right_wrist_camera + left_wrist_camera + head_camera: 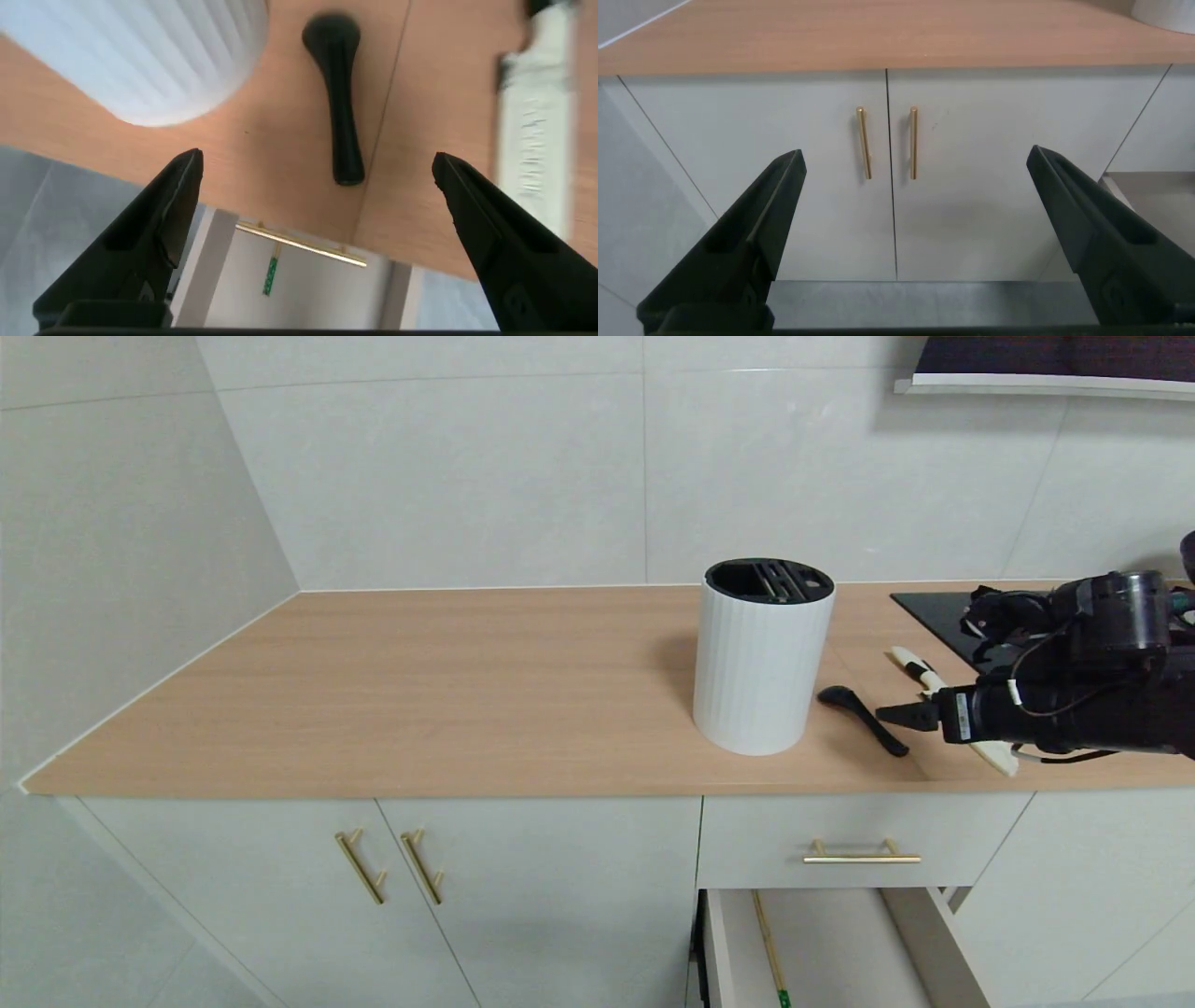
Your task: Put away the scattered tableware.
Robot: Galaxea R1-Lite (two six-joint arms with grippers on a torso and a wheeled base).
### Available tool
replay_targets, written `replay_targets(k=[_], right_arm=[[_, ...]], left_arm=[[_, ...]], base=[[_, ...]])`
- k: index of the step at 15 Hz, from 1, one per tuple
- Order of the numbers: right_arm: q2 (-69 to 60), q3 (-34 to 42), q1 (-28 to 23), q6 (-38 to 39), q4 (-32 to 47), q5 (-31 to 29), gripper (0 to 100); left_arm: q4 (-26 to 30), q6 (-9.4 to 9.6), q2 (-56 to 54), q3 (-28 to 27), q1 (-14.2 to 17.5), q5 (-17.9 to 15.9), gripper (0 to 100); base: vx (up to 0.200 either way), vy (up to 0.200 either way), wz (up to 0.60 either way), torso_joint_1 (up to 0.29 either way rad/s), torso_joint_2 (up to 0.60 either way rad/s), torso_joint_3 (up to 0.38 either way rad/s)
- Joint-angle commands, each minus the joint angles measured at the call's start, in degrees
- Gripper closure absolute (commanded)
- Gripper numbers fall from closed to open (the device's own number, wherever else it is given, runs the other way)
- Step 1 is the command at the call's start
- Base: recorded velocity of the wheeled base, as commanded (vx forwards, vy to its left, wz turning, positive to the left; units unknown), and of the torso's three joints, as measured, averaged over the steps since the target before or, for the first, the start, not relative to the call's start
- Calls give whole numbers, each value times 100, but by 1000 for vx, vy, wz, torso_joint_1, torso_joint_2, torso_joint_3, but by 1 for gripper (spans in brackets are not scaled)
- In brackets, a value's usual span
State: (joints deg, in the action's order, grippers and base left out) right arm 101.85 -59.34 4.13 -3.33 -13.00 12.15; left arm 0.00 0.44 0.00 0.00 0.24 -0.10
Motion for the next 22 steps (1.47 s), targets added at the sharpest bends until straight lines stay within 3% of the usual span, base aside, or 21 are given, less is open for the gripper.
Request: replay_targets(k=[1, 12, 22], right_arm=[[467, 54, 9, -1, -256, -3, 0], [1381, 248, 97, -1, -1706, -46, 0], [1654, 336, 140, -151, -2480, -627, 0]], left_arm=[[0, 0, 0, 0, 2, 1, 0], [0, 0, 0, 0, 2, 1, 0], [0, 0, 0, 0, 2, 1, 0]], base=[[0, 0, 0, 0, 0, 0], [0, 0, 0, 0, 0, 0], [0, 0, 0, 0, 0, 0]])
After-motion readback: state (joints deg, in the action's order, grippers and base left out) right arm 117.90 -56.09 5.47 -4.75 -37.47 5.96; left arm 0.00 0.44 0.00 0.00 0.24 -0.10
